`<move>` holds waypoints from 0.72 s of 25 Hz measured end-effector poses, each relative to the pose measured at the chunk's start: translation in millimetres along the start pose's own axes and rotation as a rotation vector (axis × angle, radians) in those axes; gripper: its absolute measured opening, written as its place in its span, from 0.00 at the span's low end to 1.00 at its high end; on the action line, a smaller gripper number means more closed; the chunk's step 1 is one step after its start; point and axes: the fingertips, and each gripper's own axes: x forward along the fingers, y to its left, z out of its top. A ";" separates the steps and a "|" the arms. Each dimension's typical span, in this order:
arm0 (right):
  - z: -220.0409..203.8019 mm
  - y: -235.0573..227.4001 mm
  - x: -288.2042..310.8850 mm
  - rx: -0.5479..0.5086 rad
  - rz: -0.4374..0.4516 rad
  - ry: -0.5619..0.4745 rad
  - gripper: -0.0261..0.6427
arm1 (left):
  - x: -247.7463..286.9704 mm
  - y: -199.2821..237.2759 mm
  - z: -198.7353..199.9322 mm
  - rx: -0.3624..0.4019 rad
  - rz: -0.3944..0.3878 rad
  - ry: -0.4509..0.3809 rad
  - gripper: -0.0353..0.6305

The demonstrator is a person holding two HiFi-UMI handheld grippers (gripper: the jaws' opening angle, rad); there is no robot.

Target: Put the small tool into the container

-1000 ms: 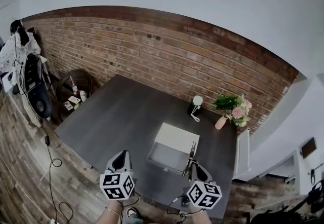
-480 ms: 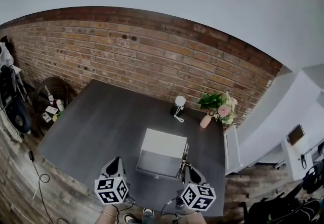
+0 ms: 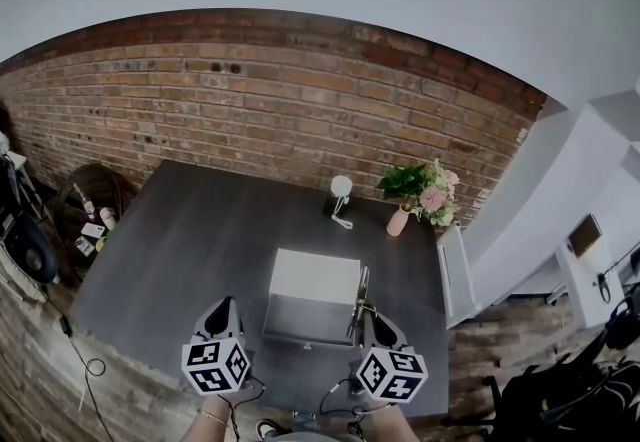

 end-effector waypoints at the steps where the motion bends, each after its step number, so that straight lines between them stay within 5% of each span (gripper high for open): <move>1: -0.2 -0.7 0.6 -0.002 0.000 0.003 0.05 | 1.0 0.6 -1.7 -0.003 0.001 0.003 0.06; 18: -19.8 24.4 46.3 -0.188 0.148 0.145 0.05 | -3.8 47.9 -28.0 -0.031 0.139 0.050 0.06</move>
